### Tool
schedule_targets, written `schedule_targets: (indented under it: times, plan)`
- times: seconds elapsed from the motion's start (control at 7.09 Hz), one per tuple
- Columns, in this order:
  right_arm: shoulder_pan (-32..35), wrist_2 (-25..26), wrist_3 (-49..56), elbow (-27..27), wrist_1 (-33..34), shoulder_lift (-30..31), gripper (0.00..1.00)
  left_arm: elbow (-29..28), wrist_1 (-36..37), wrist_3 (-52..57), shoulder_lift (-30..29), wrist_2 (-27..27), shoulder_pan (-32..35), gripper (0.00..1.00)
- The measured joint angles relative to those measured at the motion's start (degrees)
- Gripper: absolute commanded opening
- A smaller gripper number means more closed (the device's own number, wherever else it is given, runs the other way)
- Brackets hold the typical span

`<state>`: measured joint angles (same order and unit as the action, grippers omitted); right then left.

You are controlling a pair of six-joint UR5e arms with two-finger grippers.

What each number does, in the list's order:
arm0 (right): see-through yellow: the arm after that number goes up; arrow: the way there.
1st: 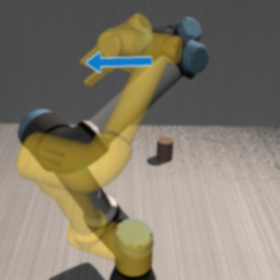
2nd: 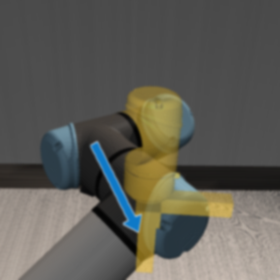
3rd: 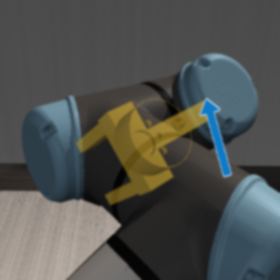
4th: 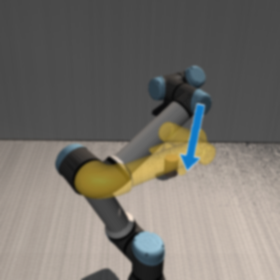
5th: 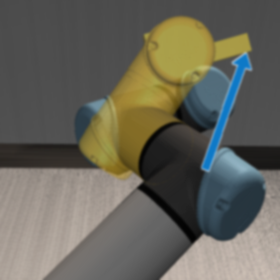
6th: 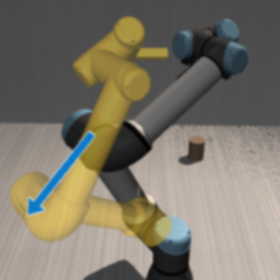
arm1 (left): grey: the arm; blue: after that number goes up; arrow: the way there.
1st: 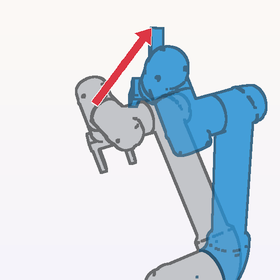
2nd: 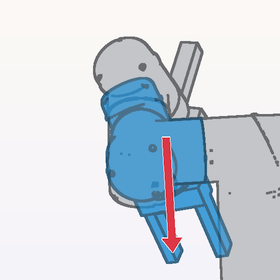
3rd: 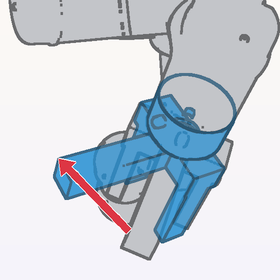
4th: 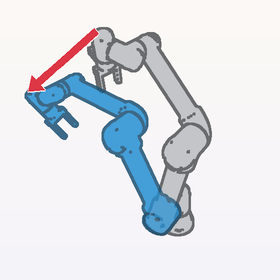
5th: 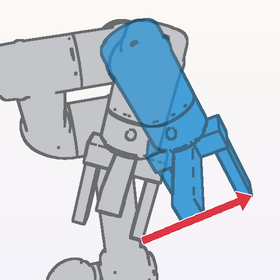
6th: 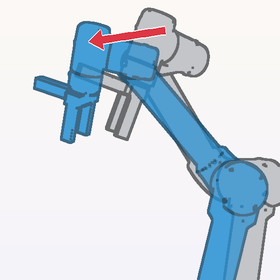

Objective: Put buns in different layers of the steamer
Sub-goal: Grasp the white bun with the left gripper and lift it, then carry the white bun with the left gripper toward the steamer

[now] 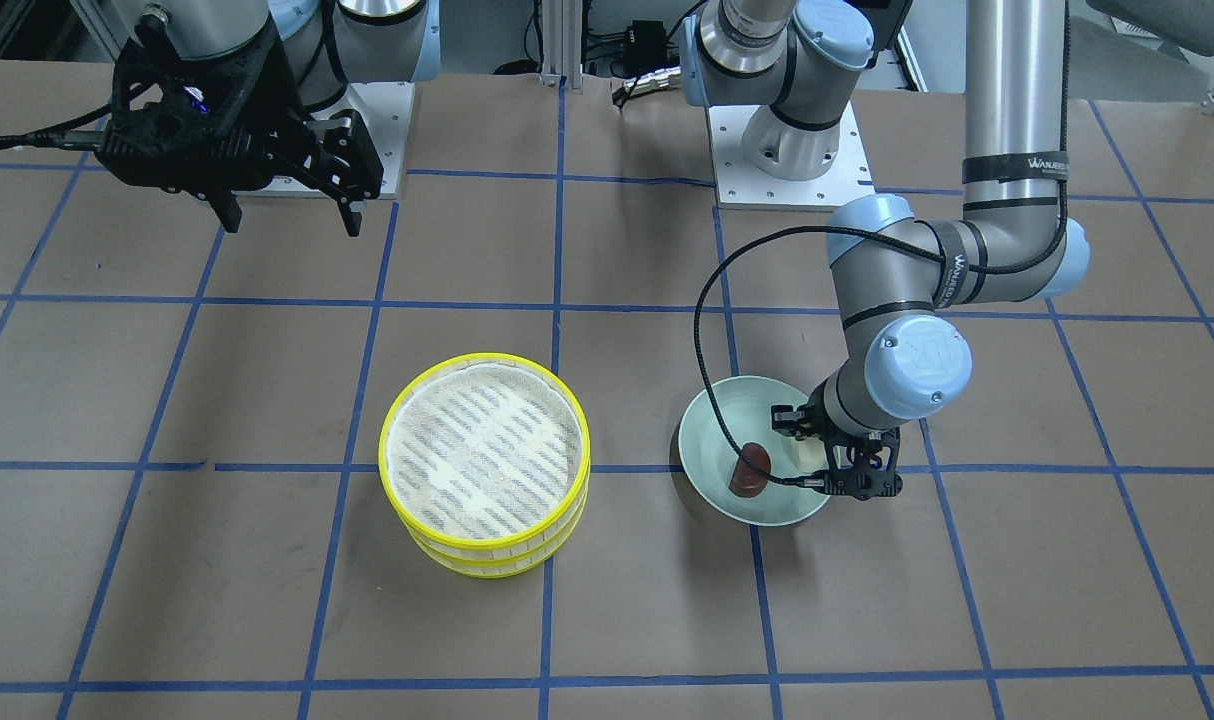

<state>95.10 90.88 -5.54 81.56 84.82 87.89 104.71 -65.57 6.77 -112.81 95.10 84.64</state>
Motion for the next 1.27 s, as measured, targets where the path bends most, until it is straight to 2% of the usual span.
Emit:
schedule_targets:
  times: [0.56, 0.85, 0.99, 1.27]
  plan:
    - [0.00, 0.06, 0.00, 0.00, 0.00, 0.00, 1.00, -1.46, 0.72, -0.22, 3.43, 0.29, 0.26, 0.05]
    - [0.00, 0.11, 0.00, 0.00, 0.04, 0.00, 1.00, -4.33, -0.27, -1.00, 6.54, -0.41, 2.43, 0.05]
    - [0.00, 0.14, 0.00, 0.00, 0.02, 0.00, 1.00, -5.32, -0.86, -3.41, 7.68, -1.33, 4.89, 0.06]
    - [0.00, 0.20, 0.00, 0.00, 0.00, 0.00, 1.00, -6.52, -0.87, -7.35, 8.53, -7.63, 10.46, 0.06]
